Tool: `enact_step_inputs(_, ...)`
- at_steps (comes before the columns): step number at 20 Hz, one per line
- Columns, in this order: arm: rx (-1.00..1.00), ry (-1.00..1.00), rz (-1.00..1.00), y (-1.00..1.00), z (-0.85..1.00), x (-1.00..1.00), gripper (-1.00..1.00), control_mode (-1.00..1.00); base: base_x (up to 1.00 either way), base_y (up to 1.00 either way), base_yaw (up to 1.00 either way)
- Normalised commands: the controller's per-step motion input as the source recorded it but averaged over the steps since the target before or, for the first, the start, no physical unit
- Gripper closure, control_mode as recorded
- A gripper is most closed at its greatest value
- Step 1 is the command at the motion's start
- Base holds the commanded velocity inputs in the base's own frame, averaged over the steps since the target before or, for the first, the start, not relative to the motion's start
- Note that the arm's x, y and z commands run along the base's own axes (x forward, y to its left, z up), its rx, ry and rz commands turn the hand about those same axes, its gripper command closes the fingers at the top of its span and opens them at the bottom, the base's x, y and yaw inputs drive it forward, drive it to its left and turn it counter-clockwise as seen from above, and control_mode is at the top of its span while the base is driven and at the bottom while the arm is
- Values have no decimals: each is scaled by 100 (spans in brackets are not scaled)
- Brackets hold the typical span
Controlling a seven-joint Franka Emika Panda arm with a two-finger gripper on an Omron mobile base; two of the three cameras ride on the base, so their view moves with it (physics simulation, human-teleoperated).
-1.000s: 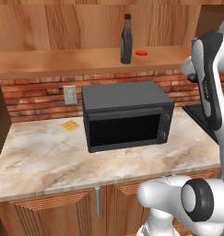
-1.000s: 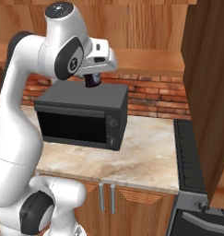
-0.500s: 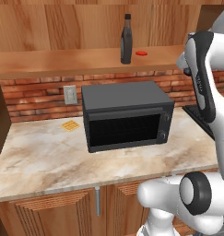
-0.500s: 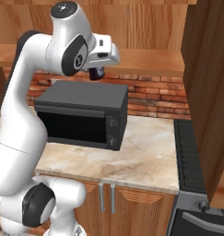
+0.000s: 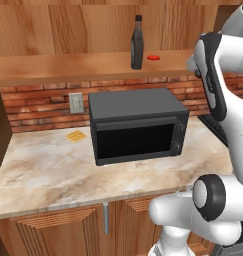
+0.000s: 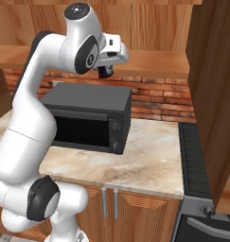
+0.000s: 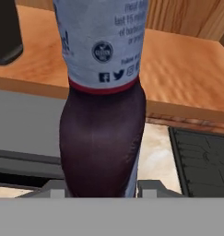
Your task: Pick the syrup bottle and condiment bottle from the counter and place them in the cabinet.
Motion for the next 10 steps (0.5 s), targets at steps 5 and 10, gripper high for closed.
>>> enact_step_inputs(5,0,0,-2,-3,0,36,100,-100,0,0,0)
enact_step_inputs(10,0,0,-2,0,-11,19,100,-100,0,0,0)
